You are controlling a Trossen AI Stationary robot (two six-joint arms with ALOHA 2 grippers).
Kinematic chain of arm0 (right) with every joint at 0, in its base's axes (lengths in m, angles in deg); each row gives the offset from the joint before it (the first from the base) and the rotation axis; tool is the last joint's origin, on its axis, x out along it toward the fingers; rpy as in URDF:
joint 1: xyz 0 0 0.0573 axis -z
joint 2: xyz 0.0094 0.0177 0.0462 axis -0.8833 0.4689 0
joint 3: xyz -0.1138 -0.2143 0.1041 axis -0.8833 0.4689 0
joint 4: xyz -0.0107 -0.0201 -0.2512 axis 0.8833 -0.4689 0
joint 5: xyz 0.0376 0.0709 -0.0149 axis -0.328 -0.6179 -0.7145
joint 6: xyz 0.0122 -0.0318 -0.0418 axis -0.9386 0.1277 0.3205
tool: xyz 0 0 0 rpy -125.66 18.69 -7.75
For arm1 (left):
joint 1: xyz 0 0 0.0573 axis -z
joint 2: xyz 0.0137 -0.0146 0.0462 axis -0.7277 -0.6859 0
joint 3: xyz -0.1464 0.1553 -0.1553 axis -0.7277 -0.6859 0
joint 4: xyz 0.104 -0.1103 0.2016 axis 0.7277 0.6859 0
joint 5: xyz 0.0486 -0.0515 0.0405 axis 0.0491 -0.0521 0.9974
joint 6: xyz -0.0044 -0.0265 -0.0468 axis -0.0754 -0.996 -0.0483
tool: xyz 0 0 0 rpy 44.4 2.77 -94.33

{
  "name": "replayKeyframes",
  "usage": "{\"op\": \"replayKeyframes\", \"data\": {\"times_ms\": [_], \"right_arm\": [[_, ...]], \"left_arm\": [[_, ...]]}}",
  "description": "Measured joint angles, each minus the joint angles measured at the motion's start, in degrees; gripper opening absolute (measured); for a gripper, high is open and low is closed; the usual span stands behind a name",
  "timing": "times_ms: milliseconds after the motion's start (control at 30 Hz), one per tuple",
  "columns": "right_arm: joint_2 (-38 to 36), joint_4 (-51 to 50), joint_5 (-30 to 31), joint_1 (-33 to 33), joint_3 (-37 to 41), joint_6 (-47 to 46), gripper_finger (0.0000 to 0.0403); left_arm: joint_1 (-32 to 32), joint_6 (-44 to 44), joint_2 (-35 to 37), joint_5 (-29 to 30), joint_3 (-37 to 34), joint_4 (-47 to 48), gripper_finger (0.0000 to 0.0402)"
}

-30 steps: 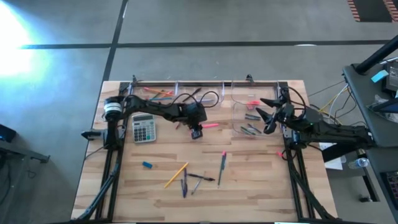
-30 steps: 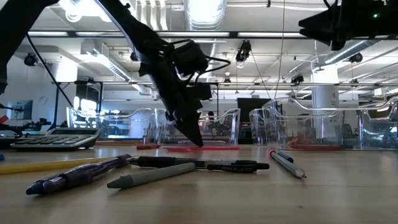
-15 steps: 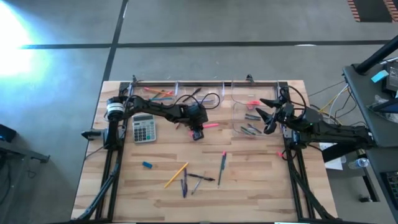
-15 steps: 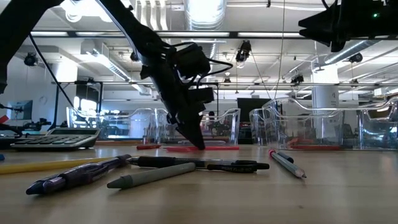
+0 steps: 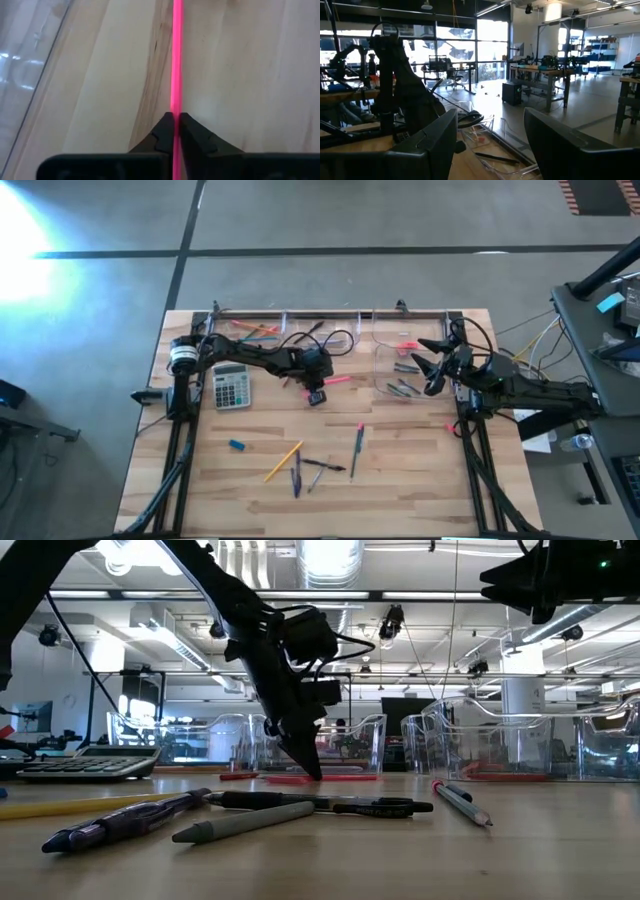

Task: Sort crayons/erasers/pens/pencils in bins
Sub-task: Put the pink pencil into the top left transparent bin

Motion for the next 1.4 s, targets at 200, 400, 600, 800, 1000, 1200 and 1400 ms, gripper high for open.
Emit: {"op": "replayKeyframes", "data": {"times_ms": [200, 400, 600, 800, 1000, 1200, 1400], "right_arm": [[0.0, 0.0, -0.1, 0.0, 0.0, 0.0, 0.0219], [0.0, 0.0, -0.1, 0.0, 0.0, -0.1, 0.0219], [0.0, 0.0, 0.0, 0.0, 0.0, -0.2, 0.0219], [0.0, 0.2, 0.0, 0.0, 0.0, -0.2, 0.0219], [0.0, 0.3, 0.0, 0.0, 0.0, -0.6, 0.0219], [0.0, 1.4, 0.0, 0.0, 0.0, -0.6, 0.0219], [0.0, 1.3, 0.0, 0.0, 0.0, -0.7, 0.0219]], "left_arm": [[0.7, 0.5, 4.5, 0.1, 1.3, 3.0, 0.0002], [1.8, 0.9, 8.9, -0.1, 1.9, 4.9, 0.0003], [2.5, 0.9, 13.7, -0.1, 2.0, 6.4, 0.0002], [2.5, 1.0, 14.1, -0.1, 2.0, 10.9, 0.0001], [0.6, 1.9, 10.5, -0.2, 6.7, 24.7, 0.0002], [0.6, 4.2, 4.8, -0.2, 11.3, 26.7, 0.0056], [-0.4, 5.8, -2.5, 0.0, 17.8, 28.5, 0.0125]]}}
